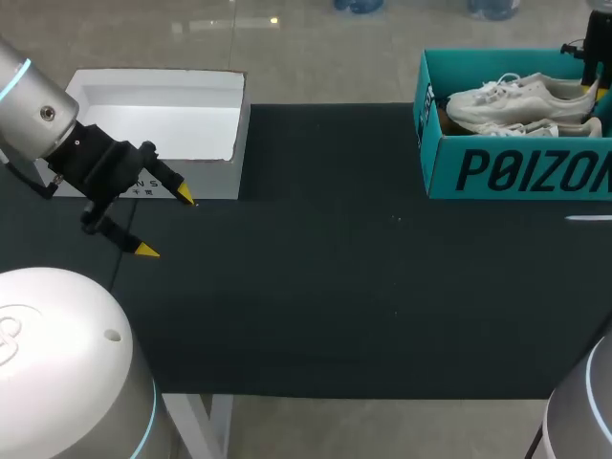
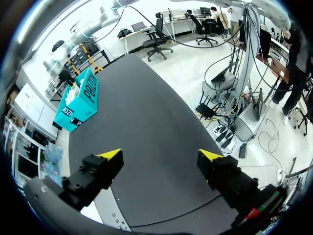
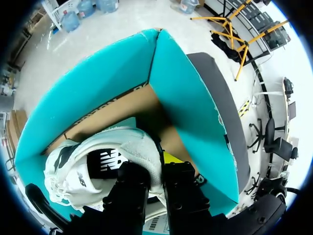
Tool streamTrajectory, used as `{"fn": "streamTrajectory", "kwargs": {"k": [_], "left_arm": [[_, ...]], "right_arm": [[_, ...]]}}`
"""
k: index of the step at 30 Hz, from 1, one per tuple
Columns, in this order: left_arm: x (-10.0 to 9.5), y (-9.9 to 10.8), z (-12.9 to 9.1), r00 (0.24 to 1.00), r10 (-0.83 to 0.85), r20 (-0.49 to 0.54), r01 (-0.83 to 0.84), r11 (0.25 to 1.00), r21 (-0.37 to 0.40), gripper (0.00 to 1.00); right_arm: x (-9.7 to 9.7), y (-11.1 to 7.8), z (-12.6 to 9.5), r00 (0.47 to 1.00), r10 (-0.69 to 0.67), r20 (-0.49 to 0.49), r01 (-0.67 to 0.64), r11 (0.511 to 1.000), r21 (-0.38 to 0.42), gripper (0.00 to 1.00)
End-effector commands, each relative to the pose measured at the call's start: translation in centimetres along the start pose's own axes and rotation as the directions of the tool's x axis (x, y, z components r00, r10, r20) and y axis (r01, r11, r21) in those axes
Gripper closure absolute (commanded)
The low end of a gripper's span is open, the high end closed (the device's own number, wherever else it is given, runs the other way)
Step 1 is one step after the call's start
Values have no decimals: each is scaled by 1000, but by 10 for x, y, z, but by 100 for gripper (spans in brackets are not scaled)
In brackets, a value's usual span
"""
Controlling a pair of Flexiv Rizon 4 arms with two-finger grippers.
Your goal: Take the shoe out of the shoebox, open the shoe tongue, remove and reinsert the insole, then place the shoe into the shoebox
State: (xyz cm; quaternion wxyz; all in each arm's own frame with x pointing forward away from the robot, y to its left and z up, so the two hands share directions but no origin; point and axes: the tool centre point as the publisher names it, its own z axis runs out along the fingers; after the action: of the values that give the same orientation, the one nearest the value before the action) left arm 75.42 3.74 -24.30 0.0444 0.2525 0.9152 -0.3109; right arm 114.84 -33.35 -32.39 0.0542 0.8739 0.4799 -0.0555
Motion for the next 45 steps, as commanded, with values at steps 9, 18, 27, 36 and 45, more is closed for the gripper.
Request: {"fn": "streamTrajectory", "kwargs": {"k": [9, 18, 27, 36, 45], "left_arm": [[-1, 0, 0, 1000, 0, -3, 0, 1000, -3, 0], [-1, 0, 0, 1000, 0, -3, 0, 1000, -3, 0], [-1, 0, 0, 1000, 0, -3, 0, 1000, -3, 0], [-1, 0, 0, 1000, 0, -3, 0, 1000, -3, 0], [-1, 0, 0, 1000, 0, -3, 0, 1000, -3, 0]], "right_arm": [[4, 5, 25, 1000, 17, 12, -17, 1000, 15, 100], [1, 2, 29, 999, 29, 16, -29, 999, 16, 100], [0, -4, 30, 999, 44, 22, -45, 999, 18, 0], [-3, -8, -2, 999, 48, -2, -48, 999, -23, 0], [8, -33, -50, 1000, 6, -5, -6, 999, -42, 0]]}}
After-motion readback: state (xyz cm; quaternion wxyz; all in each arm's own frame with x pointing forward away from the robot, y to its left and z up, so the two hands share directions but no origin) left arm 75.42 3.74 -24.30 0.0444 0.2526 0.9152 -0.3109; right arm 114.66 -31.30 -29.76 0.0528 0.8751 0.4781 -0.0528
